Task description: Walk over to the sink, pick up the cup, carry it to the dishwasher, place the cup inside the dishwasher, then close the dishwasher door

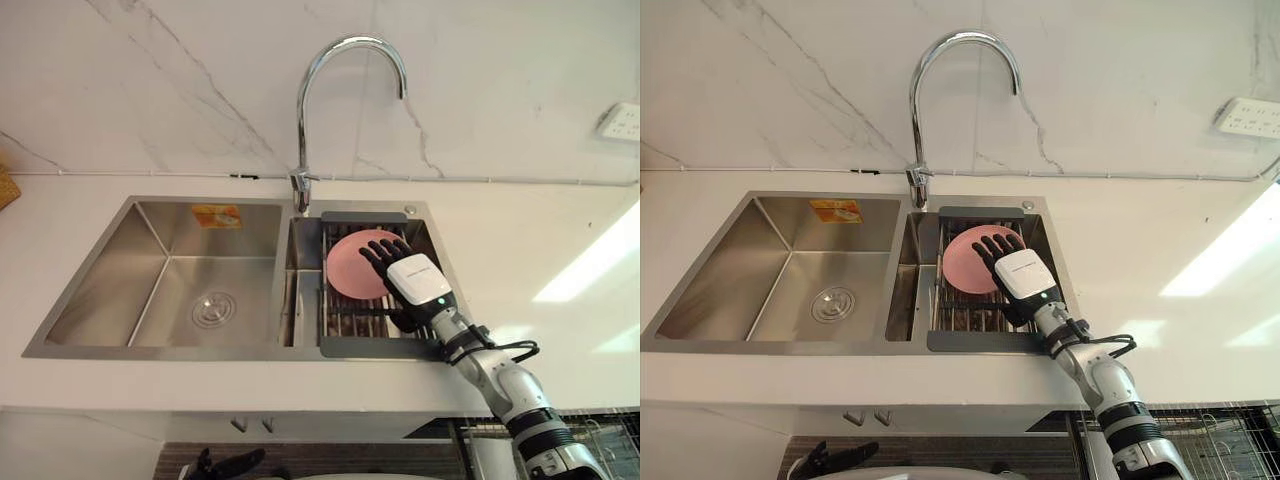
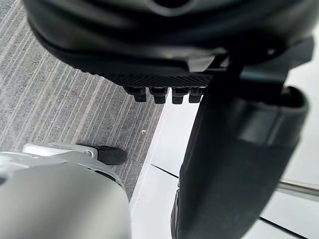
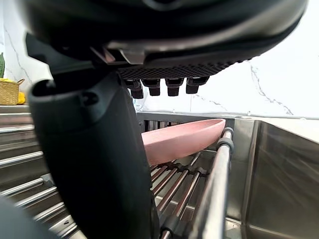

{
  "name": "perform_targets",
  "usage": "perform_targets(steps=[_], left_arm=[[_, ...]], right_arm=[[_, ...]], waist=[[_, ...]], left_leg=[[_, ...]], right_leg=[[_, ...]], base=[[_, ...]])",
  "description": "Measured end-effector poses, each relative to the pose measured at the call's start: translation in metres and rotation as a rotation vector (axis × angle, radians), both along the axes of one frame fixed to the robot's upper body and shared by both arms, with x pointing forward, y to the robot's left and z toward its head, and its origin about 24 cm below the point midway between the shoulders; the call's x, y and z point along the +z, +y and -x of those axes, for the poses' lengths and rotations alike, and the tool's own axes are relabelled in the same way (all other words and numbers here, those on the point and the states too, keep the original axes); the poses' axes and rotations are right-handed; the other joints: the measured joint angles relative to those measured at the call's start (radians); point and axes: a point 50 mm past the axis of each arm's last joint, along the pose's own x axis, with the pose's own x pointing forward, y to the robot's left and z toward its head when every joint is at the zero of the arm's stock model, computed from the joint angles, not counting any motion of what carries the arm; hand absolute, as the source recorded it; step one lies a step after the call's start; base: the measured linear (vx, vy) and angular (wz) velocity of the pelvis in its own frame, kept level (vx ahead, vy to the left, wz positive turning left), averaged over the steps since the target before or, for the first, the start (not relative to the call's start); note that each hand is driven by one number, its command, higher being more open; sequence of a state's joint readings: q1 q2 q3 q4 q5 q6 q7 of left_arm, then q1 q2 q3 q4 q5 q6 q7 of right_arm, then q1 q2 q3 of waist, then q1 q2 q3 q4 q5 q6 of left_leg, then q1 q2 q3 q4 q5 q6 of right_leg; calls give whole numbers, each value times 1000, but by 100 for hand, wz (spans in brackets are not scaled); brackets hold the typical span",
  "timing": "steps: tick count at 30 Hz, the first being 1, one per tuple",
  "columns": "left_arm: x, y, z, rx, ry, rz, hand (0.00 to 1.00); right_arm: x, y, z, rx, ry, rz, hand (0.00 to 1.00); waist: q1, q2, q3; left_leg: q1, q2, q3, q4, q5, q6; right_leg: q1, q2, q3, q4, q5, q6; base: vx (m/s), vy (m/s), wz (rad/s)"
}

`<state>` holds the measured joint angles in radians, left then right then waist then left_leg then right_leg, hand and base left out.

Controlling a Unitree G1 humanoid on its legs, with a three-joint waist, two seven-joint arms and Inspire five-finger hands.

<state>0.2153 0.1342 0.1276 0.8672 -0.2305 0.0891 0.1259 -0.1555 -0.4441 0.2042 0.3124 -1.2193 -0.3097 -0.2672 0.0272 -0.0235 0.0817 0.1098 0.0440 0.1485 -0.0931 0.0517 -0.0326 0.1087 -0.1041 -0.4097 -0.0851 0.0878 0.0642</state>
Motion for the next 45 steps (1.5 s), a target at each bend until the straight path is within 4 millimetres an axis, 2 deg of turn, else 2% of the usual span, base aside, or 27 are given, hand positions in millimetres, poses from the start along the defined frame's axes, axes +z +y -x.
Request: perform_targets(steps=[2,3,10,16,26,39,45], left_arm=[[0,1,-1,-13,0,-8,100],[0,1,-1,-23,2,-14,100],[1,3,-1,-32,8,-20,100],[2,8,-1,-41,10,-25,100],[3,14,-1,-46,9,-47,100],[3,10,-1,-9,-21,-36,100],[3,11,-1,-8,-27,-37,100]], right_arm=[[-1,0,-1,-2,2,1,100],[-1,0,-2,-3,4,1,0],[-1,2,-11,1,69,20,0],[-4,-1,-19,22,83,68,0],[-2,2,-24,66,21,139,0],[16,-8,-30,72,-75,110,0],[23,-17,-32,6,3,-43,0]], waist=[[1,-2,0],[1,-3,0],[3,-15,-6],[14,-37,-15],[26,-34,-13],[28,26,19],[24,39,23]], left_leg=[[-1,0,-1,0,0,0],[-1,0,-2,0,0,0],[-3,1,-4,0,1,0],[-5,0,-6,0,3,1],[-22,4,-7,0,4,1],[-41,14,-3,0,6,-2],[-44,17,-3,0,9,-7]], right_leg=[[0,0,-1,0,0,0],[0,0,-1,0,0,0],[0,0,-4,-2,-1,-2],[0,0,-6,-1,-1,-3],[-17,3,-3,-4,-3,-6],[-41,18,22,-5,-4,-7],[-44,22,23,-5,-4,-7]], base=[[0,0,0],[0,0,0],[0,0,0],[0,0,0],[0,0,0],[6,2,-3],[47,0,0]])
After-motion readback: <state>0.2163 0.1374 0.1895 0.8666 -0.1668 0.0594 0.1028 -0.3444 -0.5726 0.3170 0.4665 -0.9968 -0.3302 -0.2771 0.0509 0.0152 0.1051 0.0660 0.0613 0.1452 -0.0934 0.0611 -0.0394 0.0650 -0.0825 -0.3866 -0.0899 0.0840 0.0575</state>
